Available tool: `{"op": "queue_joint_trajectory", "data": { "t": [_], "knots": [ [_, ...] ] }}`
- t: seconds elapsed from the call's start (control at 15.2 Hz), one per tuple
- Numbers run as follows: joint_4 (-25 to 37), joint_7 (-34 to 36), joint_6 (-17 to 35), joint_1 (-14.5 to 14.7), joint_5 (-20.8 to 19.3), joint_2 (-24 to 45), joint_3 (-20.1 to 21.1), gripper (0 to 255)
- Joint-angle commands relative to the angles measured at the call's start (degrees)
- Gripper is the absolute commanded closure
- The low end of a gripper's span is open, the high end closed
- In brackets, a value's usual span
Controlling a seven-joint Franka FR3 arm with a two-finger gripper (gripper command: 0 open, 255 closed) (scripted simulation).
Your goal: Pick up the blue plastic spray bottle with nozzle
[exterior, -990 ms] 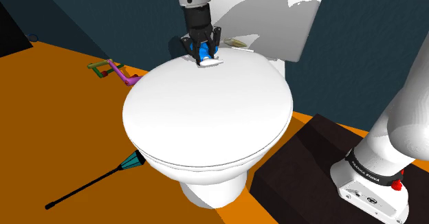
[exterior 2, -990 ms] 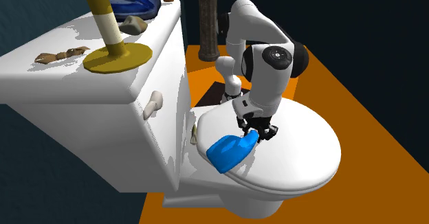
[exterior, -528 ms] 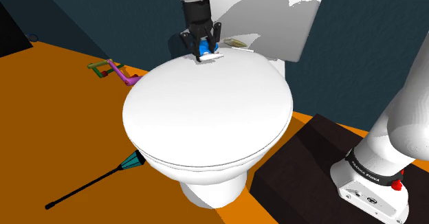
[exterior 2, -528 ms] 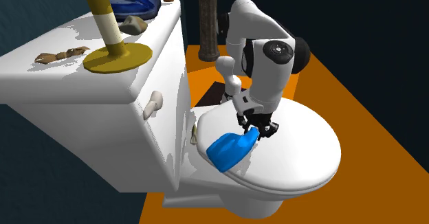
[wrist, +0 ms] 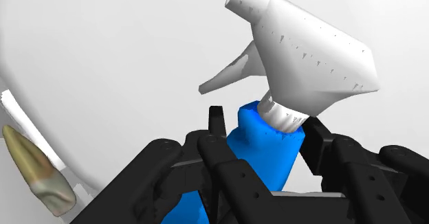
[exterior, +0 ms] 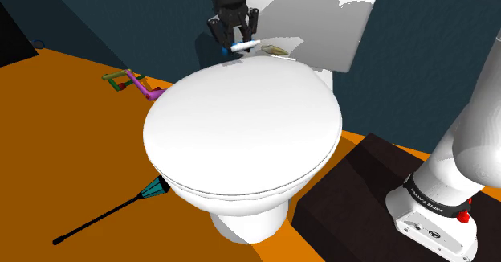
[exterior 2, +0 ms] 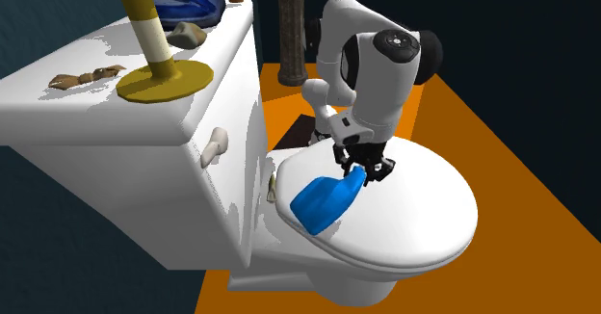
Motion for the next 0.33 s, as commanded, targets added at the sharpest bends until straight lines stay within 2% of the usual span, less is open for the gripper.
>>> {"op": "queue_joint_trajectory", "data": {
  "t": [0.0,0.26],
  "knots": [
    [2.3,0.2,-1.9,0.3,-0.2,0.5,0.1,255],
    [4.9,0.3,-3.8,0.5,-0.4,1.2,0.1,255]
  ]
}}
